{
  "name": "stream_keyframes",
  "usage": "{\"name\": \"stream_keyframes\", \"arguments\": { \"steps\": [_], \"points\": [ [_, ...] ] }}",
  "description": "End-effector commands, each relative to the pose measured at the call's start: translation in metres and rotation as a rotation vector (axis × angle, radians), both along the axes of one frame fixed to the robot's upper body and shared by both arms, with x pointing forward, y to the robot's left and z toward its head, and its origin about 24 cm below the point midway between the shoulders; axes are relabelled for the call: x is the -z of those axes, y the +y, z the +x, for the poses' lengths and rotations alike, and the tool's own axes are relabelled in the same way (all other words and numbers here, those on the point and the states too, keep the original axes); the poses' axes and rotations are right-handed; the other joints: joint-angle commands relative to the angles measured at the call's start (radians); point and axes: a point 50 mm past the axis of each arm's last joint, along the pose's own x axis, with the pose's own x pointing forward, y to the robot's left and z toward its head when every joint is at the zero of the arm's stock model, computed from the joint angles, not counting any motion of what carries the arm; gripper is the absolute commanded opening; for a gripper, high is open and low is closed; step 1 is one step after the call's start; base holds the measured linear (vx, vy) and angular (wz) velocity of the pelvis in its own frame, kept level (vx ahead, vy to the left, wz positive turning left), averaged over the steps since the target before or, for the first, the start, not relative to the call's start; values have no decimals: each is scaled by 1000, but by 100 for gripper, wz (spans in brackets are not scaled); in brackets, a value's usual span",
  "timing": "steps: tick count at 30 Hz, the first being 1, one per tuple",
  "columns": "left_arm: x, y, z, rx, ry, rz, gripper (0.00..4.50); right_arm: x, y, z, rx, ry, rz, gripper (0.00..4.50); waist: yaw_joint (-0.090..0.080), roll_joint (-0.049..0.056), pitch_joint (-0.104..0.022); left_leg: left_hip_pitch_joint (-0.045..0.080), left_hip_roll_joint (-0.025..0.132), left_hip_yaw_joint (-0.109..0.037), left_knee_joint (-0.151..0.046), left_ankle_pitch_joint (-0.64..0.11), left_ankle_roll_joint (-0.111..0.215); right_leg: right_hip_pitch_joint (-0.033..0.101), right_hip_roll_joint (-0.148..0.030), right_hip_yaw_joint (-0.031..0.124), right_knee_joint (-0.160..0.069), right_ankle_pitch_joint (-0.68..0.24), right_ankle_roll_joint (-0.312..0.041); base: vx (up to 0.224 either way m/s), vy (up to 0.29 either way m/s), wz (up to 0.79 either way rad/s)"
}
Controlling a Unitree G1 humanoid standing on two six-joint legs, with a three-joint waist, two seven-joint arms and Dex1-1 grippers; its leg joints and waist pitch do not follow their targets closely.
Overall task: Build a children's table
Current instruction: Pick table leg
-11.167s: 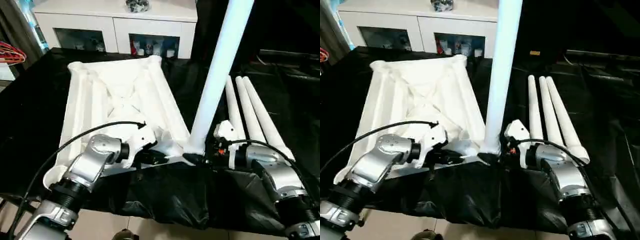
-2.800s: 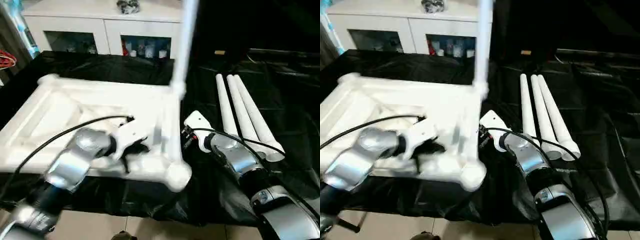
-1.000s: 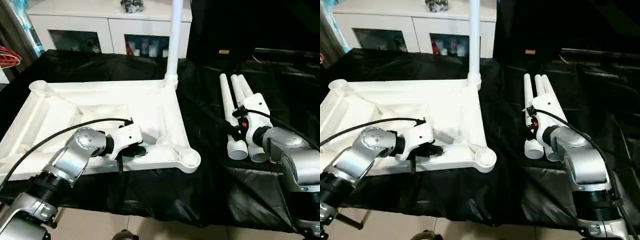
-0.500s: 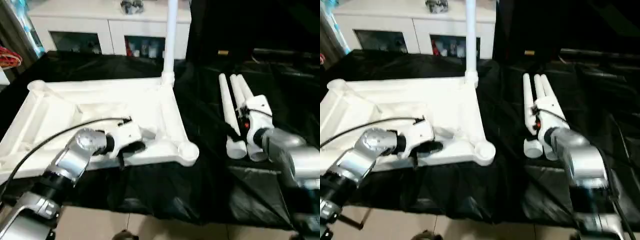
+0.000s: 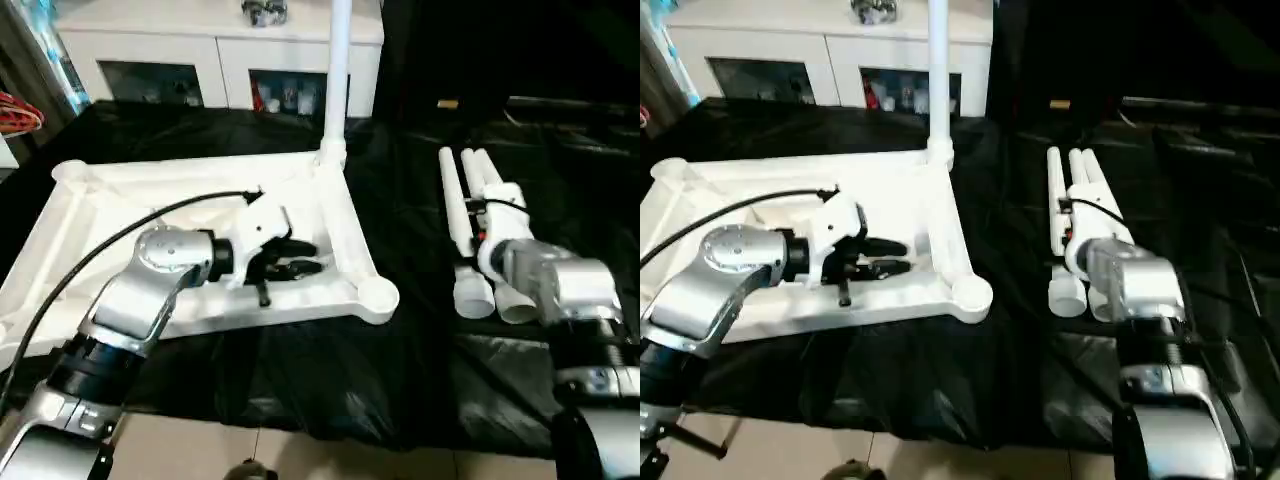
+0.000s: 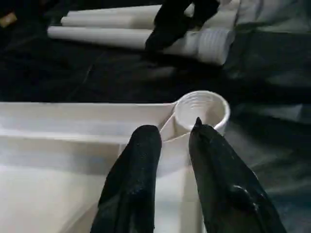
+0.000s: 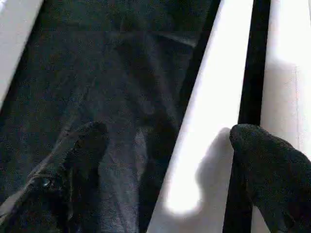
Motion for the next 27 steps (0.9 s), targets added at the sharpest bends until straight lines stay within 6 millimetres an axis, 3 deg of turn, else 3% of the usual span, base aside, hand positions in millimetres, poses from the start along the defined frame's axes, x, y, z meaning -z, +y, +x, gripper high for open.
{"name": "stream_keyframes", "arguments": {
  "steps": [1,10,12,15,16,19,22,26,27],
  "points": [
    [-2,1,-2,3,4,2,172,-1,-2,2,9,-4,-15,450,0,0,-69,22,42,-12,-65,-159,-41,49,-77,43,-70,-127,-205,0,0,0],
    [-6,-2,-7,17,20,5,250,13,-1,1,-8,93,-32,450,0,-2,-69,21,41,-12,-65,-159,-39,49,-75,42,-71,-134,-204,0,0,0],
    [-7,-3,-7,19,17,6,250,15,0,0,-2,130,-15,450,0,-2,-69,21,41,-12,-66,-156,-37,49,-74,42,-70,-138,-203,0,0,0],
    [-8,-3,-7,18,15,7,292,17,0,-1,8,159,1,450,0,-2,-69,22,42,-12,-65,-156,-40,48,-74,42,-70,-134,-204,0,0,0],
    [-9,-3,-7,18,15,6,290,17,0,-1,10,168,7,421,0,-2,-70,21,41,-12,-65,-152,-40,49,-74,42,-69,-130,-203,0,0,0],
    [-10,-4,-8,19,11,8,326,19,0,0,18,185,16,408,0,-3,-69,21,43,-13,-65,-159,-43,48,-76,42,-69,-138,-206,0,0,0],
    [-11,-5,-8,20,8,9,355,19,1,1,22,189,21,367,1,-2,-68,22,42,-12,-66,-168,-45,47,-76,42,-71,-151,-201,0,0,0],
    [-12,-5,-7,17,0,12,378,19,1,2,30,189,26,358,1,-3,-68,22,42,-12,-66,-167,-46,47,-76,42,-72,-156,-198,0,0,0],
    [-12,-4,-7,16,-1,12,389,19,1,2,36,189,28,330,1,-3,-69,22,42,-12,-66,-165,-46,47,-76,42,-71,-152,-198,0,0,0]
  ]
}}
